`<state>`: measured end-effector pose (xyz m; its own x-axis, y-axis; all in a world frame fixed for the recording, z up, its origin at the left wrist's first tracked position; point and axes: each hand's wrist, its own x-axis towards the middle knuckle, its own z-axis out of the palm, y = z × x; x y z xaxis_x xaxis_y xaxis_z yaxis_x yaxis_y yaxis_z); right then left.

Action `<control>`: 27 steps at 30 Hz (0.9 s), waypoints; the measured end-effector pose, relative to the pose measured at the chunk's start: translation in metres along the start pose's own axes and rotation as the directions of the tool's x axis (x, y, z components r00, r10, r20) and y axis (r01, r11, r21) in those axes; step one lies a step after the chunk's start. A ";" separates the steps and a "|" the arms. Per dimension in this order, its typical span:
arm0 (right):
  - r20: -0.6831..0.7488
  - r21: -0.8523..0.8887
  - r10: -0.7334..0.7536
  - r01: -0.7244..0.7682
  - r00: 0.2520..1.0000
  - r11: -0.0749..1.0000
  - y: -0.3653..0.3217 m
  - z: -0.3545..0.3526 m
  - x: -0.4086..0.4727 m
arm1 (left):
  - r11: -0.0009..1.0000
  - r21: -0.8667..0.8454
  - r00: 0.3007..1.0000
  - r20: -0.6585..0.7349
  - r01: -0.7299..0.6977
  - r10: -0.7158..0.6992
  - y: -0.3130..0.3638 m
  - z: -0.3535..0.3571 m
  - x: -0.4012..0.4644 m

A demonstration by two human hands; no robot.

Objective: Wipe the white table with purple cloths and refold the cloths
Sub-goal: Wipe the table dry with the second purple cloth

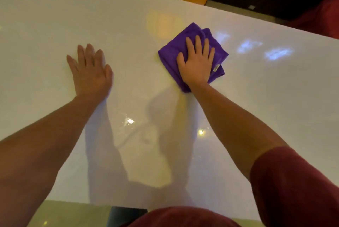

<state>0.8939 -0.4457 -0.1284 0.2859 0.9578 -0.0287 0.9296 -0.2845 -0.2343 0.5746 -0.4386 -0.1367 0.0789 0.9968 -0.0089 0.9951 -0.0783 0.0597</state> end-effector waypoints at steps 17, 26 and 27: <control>-0.058 0.041 0.070 -0.067 0.996 0.997 0.213 -0.044 -0.115 | 0.995 -0.091 0.999 0.043 0.037 -0.033 0.286 0.019 -0.056; -0.027 0.016 0.210 -0.210 0.977 0.978 0.290 -0.071 0.020 | 0.996 -0.072 0.998 0.019 0.055 -0.054 0.288 0.026 -0.054; -0.042 0.009 0.263 -0.263 0.964 0.965 0.297 -0.072 0.007 | 0.996 -0.070 0.998 0.018 0.060 -0.059 0.288 0.025 -0.055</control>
<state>1.1887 -0.5259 -0.1277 0.5300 0.8466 -0.0487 0.8196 -0.5261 -0.2268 0.8582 -0.5162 -0.1445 0.0212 0.9993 -0.0307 0.9915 -0.0171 0.1288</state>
